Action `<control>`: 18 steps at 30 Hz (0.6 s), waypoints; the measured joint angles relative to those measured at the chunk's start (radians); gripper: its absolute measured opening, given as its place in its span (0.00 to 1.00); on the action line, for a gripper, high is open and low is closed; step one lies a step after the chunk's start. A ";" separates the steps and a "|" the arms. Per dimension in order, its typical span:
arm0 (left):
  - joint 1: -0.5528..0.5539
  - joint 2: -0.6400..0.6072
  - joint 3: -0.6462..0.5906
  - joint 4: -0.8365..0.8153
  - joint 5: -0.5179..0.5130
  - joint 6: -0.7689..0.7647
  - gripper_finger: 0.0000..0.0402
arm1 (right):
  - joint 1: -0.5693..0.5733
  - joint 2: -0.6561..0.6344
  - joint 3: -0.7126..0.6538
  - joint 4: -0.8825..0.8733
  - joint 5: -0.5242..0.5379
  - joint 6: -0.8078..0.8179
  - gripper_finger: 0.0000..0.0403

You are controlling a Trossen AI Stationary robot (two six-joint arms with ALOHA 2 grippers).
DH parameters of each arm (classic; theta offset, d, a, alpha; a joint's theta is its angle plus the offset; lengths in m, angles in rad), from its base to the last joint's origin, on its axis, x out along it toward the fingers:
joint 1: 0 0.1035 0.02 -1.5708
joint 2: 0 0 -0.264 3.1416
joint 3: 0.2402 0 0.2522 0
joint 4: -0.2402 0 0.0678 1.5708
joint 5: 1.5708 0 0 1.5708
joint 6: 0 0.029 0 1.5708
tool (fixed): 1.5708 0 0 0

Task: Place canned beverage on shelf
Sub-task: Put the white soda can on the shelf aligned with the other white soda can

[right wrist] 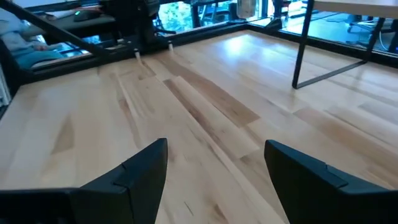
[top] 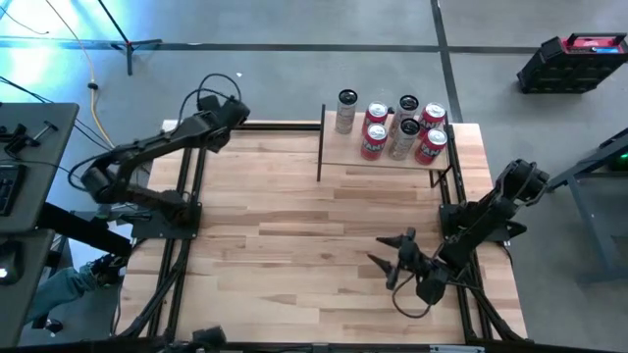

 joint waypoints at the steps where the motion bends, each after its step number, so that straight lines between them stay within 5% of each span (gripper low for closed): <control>1: -0.019 -0.021 0.000 0.000 0.003 0.022 0.60 | -0.005 0.000 0.000 -0.003 0.000 0.001 0.63; 18: -0.600 -0.304 0.001 0.000 0.176 0.400 0.60 | -0.072 0.074 0.000 -0.015 -0.049 0.086 0.63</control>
